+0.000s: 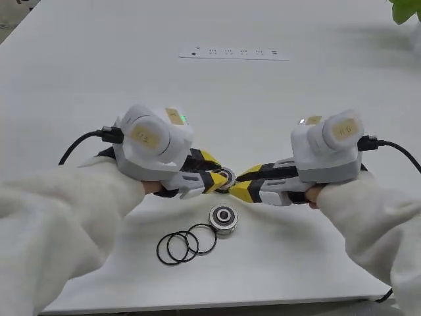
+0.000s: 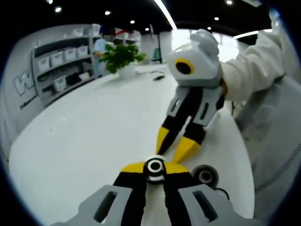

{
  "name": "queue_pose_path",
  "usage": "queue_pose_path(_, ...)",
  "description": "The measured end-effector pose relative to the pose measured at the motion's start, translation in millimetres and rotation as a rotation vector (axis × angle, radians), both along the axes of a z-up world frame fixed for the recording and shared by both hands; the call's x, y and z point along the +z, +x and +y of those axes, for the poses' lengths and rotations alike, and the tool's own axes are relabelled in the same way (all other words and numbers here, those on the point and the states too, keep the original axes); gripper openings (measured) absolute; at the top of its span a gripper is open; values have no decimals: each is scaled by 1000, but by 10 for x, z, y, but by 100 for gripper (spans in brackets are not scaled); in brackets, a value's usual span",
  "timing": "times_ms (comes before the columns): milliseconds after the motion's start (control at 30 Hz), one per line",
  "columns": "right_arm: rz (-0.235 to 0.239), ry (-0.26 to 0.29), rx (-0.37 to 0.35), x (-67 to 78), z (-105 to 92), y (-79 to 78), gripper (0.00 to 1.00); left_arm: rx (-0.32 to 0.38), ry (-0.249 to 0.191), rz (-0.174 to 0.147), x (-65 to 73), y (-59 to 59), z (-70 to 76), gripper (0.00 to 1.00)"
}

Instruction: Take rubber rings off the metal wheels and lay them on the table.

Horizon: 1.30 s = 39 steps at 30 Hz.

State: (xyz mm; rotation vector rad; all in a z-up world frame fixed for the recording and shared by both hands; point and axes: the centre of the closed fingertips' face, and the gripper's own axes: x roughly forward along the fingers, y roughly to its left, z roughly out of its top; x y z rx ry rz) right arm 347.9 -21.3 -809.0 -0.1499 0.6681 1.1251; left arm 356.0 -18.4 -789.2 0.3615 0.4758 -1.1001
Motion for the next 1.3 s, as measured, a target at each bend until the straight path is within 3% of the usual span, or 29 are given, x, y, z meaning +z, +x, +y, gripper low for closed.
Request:
queue_pose_path(200, -1, 4, 6, -5, 19, -8, 14, 8, -14, 19, 3, -31, 6, 13)
queue_pose_path(367, -29, -13, 5, -6, 9, 0, 3, 21, -27, 28, 6, -44, 11, 13)
queue_pose_path(500, -26, -24, -1, -5, 3, -9, 2, 23, -30, 25, 9, -49, 19, 13)
queue_pose_path(767, 75, 25, -87, 8, -34, 34, 0, 25, -28, 13, 12, -51, 22, 13)
queue_pose_path(800, 119, 46, -118, 11, -44, 36, 0, 32, -34, 16, 10, -47, 22, 13)
queue_pose_path(900, 163, 79, -150, 27, -67, 40, 0, 34, -35, 13, 8, -49, 22, 13)
queue_pose_path(1200, 226, 174, -213, 133, -76, 42, 0, 38, -45, 12, 2, -52, 20, 13)
queue_pose_path(1300, 239, 182, -222, 135, -67, 40, 0, 41, -49, 8, 4, -54, 16, 13)
